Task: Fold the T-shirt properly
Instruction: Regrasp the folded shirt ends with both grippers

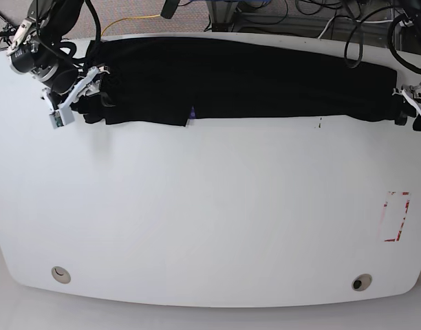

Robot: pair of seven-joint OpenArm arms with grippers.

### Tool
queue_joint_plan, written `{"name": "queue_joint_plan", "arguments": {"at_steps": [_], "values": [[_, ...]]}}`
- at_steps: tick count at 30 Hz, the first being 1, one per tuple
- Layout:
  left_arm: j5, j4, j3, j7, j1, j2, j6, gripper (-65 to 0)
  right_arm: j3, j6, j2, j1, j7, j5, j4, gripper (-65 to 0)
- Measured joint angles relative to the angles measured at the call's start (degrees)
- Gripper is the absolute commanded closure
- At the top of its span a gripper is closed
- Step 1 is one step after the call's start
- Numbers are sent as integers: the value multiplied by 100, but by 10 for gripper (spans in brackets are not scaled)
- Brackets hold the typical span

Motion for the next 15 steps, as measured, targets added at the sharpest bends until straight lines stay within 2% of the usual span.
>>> {"name": "queue_joint_plan", "arguments": {"at_steps": [3,5,8,10,15], "values": [[-380,-334,-361,236,-31,-13,-20,-293,-221,2,-66,17,-55,-13,-59,-166],[-463,-673,-647,511,-15,-46,4,-293,-328,2,-79,-2,7,-2,-59,-138],[-509,-1185,-1023,828,24,-232,2,-296,-608,0,-79,-155,72,2,-57,-144],[-573,-1453,-1091,778,17,-319,2,-299,-721,2,-92,-234,66,26,-59,-147],[-619,-1810,-669,780,2,-321,0,-299,-940,0,-63,-273,195,-9,-59,-144]]}}
